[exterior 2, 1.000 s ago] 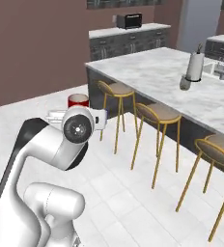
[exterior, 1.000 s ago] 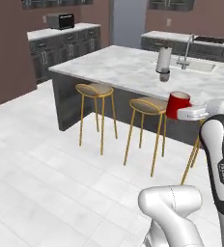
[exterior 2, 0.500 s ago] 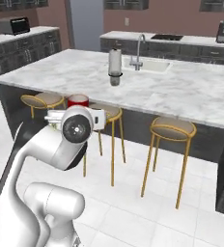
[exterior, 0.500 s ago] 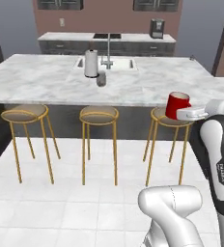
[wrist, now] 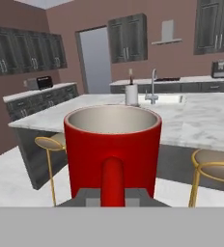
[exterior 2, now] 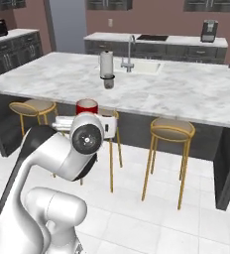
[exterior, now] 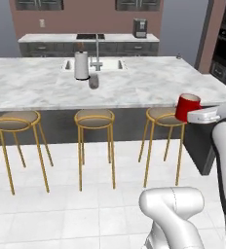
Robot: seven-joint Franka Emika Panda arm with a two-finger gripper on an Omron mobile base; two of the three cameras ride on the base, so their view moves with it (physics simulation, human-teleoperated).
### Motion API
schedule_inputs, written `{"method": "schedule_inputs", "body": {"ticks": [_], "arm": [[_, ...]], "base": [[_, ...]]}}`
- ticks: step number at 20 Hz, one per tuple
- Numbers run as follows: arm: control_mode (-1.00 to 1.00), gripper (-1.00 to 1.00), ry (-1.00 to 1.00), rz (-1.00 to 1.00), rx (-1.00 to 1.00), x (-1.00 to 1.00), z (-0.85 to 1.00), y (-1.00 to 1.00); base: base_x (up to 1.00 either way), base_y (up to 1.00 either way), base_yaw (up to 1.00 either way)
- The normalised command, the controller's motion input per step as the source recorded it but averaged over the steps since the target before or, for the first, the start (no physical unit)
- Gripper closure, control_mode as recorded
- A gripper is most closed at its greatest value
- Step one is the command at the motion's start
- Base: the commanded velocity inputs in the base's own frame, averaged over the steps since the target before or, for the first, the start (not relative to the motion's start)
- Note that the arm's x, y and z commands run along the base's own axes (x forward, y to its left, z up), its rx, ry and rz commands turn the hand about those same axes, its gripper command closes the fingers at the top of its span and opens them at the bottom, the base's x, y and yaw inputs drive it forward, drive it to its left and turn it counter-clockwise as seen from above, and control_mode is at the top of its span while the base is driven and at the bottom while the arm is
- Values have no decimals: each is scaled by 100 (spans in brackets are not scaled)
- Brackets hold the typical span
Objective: Open the cabinet directly in front. Then move the liquor and the mug to the dining counter with the jar on it.
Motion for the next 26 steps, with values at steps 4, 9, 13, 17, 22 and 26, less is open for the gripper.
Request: {"method": "schedule_inputs", "body": {"ticks": [4, 9, 13, 17, 22, 26], "arm": [[100, 100, 0, 0, 0, 0, 0, 0], [100, 100, 0, 0, 0, 0, 0, 0], [100, 100, 0, 0, 0, 0, 0, 0], [100, 100, 0, 0, 0, 0, 0, 0], [100, 100, 0, 0, 0, 0, 0, 0], [100, 100, 0, 0, 0, 0, 0, 0]], "base": [[69, 80, -2], [96, 12, -8], [100, -6, -2], [98, -11, 0], [47, -43, -3], [15, -11, 0]]}}
